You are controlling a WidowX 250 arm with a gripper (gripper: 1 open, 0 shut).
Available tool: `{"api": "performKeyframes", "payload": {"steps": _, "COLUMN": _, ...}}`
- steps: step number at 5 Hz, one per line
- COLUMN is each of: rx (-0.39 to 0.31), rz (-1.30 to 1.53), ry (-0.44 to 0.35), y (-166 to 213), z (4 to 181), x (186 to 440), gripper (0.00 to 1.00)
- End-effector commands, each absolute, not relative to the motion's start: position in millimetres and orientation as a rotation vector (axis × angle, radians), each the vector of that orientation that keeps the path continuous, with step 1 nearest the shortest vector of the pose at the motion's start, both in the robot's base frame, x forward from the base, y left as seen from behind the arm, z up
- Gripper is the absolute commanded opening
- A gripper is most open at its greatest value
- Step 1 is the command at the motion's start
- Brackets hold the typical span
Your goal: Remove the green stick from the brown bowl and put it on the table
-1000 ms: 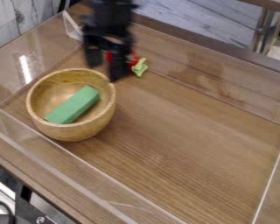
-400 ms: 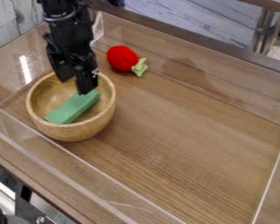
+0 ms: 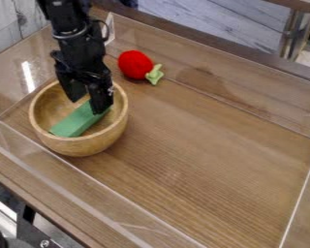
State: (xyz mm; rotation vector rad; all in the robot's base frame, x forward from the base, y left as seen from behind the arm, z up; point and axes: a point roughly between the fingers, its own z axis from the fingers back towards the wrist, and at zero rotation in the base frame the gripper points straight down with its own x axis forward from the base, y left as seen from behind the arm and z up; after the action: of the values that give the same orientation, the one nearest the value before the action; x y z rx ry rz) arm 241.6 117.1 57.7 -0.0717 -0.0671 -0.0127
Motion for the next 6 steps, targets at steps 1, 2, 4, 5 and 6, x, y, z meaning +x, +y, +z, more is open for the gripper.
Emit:
{"api": "performKeyframes", "payload": {"steps": 1, "rx": -0.072, "rz": 0.023, "ry": -0.105, "y": 118.4, "z": 65.1, "x": 243.1, "gripper": 1.0}}
{"api": "performKeyframes", "payload": {"steps": 2, "rx": -0.084, "rz": 0.103, "ry": -0.109, "y": 130.3, "z": 59.5, "x": 243.9, "gripper": 1.0}}
{"api": "performKeyframes", "payload": {"steps": 4, "rx": -0.086, "rz": 0.111, "ry": -0.126, "y": 137.0, "z": 50.2, "x": 251.5, "gripper": 1.0}}
{"api": "performKeyframes", "payload": {"steps": 5, "rx": -0.088, "rz": 0.059, "ry": -0.138, "y": 136.2, "z": 50.0, "x": 254.8, "gripper": 1.0}}
{"api": "performKeyframes", "payload": {"steps": 6, "rx": -0.089, "rz": 0.097, "ry": -0.147, "y": 143.0, "z": 58.0, "x": 261.6, "gripper": 1.0}}
